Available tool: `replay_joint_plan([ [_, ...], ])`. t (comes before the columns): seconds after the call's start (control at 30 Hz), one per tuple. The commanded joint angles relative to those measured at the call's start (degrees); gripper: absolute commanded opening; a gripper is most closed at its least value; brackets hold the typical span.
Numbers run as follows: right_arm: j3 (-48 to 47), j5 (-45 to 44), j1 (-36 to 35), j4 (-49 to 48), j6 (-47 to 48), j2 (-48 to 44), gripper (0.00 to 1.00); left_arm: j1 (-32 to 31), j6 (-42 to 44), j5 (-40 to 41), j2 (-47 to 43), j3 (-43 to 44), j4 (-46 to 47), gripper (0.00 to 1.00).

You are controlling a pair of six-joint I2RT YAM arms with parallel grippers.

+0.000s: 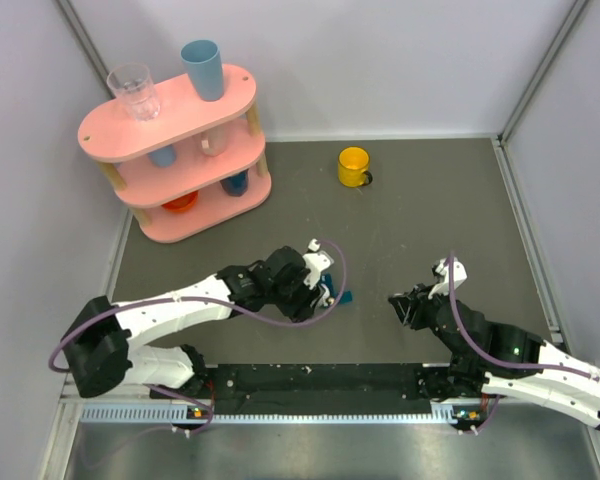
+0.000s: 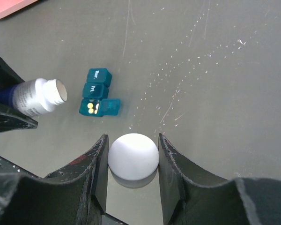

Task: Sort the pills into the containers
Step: Pour the pill into the pill container.

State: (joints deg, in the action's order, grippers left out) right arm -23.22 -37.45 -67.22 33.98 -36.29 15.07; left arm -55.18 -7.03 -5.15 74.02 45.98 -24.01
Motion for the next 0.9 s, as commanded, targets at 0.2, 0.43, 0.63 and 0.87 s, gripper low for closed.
replay_joint_plan([
  [0.2, 0.0, -1.7, 0.5, -1.2, -0.4, 0.0, 0.00, 0.1, -3.3, 1.1, -13.1, -6.9, 12.1, 0.00],
  [0.43, 0.2, -1.8, 0.5, -2.1, 0.8, 0.8, 0.00, 0.1, -4.9, 0.8, -29.3, -12.2, 23.5, 0.00],
  [0.63, 0.1, -2.1, 0.5, -3.1, 1.5, 2.5, 0.00, 0.0, -2.2, 1.0, -48.2, -15.5, 40.2, 0.00],
  [0.87, -0.1, -1.8, 0.5, -3.7, 2.7, 2.7, 0.00, 0.0, 2.2, -1.3, -55.3, -8.9, 42.6, 0.00],
])
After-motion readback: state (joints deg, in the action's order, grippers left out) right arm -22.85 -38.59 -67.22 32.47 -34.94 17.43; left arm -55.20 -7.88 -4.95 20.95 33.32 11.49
